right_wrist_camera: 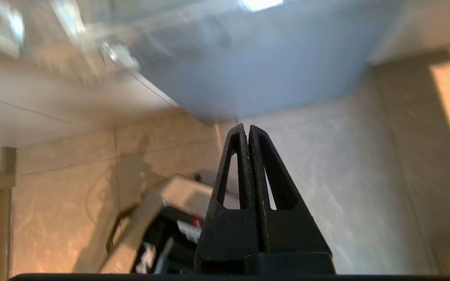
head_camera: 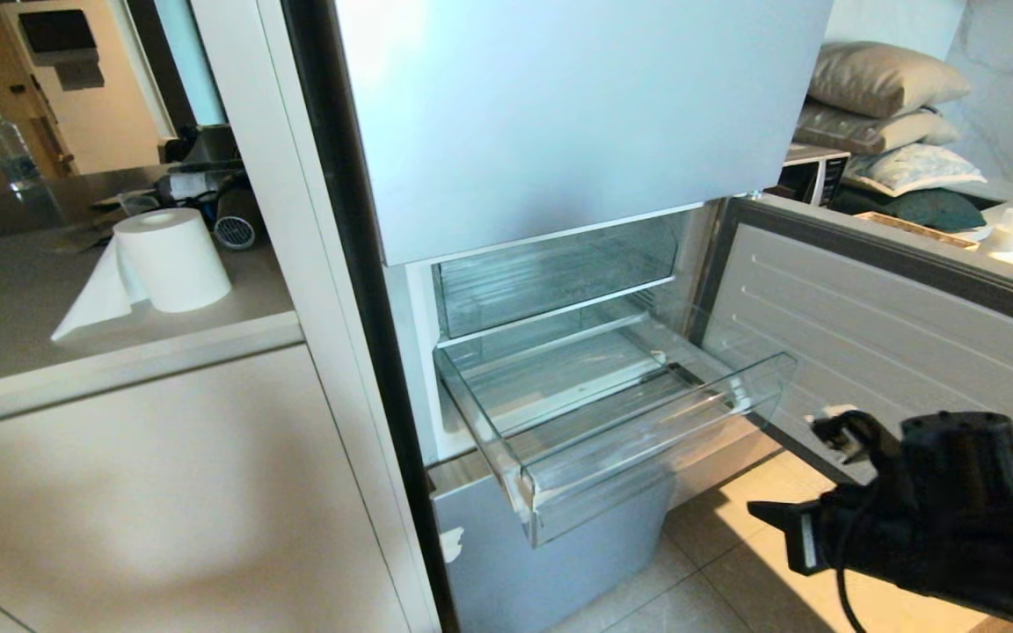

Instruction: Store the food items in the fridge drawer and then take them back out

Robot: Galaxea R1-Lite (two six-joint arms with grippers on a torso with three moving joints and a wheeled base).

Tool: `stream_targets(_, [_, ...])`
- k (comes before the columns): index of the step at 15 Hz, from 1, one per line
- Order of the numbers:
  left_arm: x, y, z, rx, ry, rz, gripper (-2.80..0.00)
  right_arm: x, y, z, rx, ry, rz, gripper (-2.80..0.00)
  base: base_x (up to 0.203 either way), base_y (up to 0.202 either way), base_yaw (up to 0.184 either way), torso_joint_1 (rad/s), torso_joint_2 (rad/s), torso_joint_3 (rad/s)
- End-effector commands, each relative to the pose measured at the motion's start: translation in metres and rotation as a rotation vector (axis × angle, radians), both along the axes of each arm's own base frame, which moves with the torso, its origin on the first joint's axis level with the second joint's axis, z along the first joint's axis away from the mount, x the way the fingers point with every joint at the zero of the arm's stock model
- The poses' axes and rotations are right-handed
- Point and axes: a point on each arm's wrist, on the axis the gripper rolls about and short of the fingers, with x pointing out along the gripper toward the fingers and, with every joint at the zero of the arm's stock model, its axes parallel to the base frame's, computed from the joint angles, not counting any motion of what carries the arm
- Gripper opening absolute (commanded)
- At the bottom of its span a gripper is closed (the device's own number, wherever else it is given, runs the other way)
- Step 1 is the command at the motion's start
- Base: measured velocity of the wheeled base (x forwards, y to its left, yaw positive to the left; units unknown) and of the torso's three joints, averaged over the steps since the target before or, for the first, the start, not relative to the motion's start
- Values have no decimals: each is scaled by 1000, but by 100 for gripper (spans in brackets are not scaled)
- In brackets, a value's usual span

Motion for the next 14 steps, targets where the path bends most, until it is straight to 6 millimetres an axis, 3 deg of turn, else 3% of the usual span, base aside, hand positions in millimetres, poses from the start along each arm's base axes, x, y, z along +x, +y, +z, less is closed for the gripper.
stream_targets(1, [0, 0, 0, 0, 1, 0, -280, 33, 23, -41, -10, 71, 33, -280, 0, 0, 0, 0, 0, 0])
stream_targets(4, [0, 0, 0, 0, 2, 0, -280, 74, 61, -48, 42, -18, 47, -280, 0, 0, 0, 0, 0, 0])
stream_targets(7, [0, 0, 0, 0, 0, 0, -280, 106, 91, -47, 28, -131, -48, -280, 0, 0, 0, 0, 0, 0])
stream_targets(10, [0, 0, 0, 0, 3, 0, -280, 121, 110, -50, 49, -198, -133, -280, 0, 0, 0, 0, 0, 0])
stream_targets(12, [0, 0, 0, 0, 3, 0, -280, 145, 130, -49, 106, -301, -247, -280, 0, 0, 0, 0, 0, 0])
stream_targets(14, [0, 0, 0, 0, 2, 0, -280, 143, 140, -45, 137, -334, -304, -280, 0, 0, 0, 0, 0, 0])
